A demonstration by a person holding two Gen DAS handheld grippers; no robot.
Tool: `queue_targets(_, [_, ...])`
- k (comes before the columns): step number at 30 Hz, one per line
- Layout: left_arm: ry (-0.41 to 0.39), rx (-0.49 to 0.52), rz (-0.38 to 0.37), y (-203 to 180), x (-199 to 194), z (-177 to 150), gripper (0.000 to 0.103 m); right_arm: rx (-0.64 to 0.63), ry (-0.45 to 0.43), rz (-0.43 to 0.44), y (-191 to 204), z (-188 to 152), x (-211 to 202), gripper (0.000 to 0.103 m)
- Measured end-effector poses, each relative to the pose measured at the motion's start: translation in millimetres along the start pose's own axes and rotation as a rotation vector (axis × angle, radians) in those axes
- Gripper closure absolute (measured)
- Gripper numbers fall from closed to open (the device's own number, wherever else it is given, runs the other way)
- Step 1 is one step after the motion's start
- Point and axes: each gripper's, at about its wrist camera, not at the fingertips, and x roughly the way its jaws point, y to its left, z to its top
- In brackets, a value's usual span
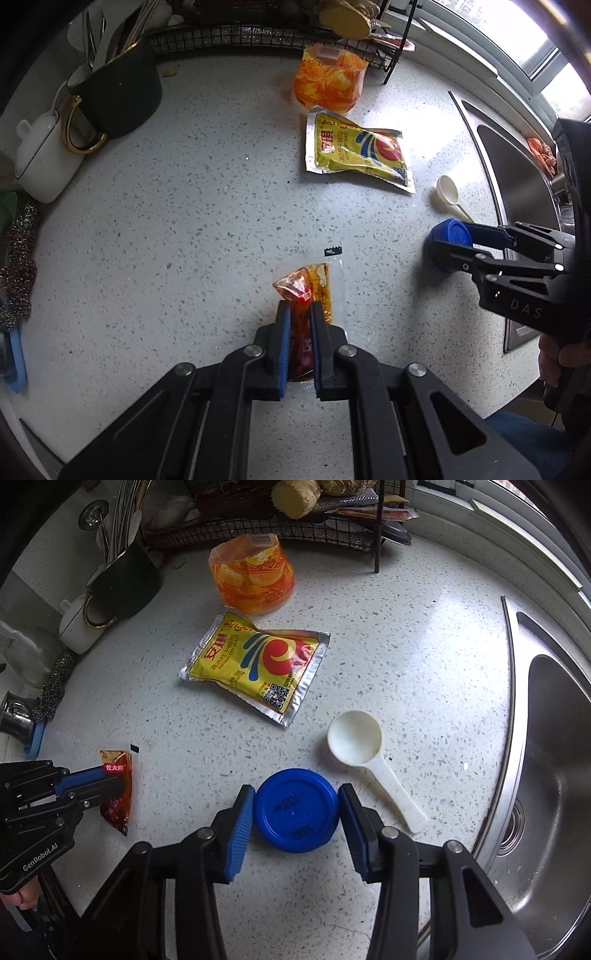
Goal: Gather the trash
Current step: 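Carry the blue lid and sauce packet down toward the red bin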
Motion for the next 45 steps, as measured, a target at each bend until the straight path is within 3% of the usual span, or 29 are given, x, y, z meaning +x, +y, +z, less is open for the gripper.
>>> queue_targets(12, [-0.100, 0.076, 0.030, -75.9, -57.9, -34.8, 0.094, -0.019, -0.134, 0.050, -7.5, -64.4, -77.8, 0.060])
queue_targets(22, [-0.127, 0.150, -0.006, -162.0, -93.2, -115.9, 0.094, 0.023, -0.231, 0.050, -37.0, -148.8, -135.0, 0.060])
queue_targets(29, [-0.166, 0.193, 0.025, -209.3, -115.0, -173.6, 0.094, 0.043, -0.289, 0.040, -39.0, -225.0, -168.3, 0.060])
queue_targets(38, [-0.129, 0.245, -0.020, -255.9, -122.8, -228.5, 0.094, 0.078, -0.326, 0.017, -37.2, -294.4, -204.0, 0.060])
queue_targets(45, [-0.080, 0.264, -0.018, -274.6, -97.5, -252.5, 0.094, 0.117, -0.292, -0.006, -47.4, -334.3, -197.6, 0.060])
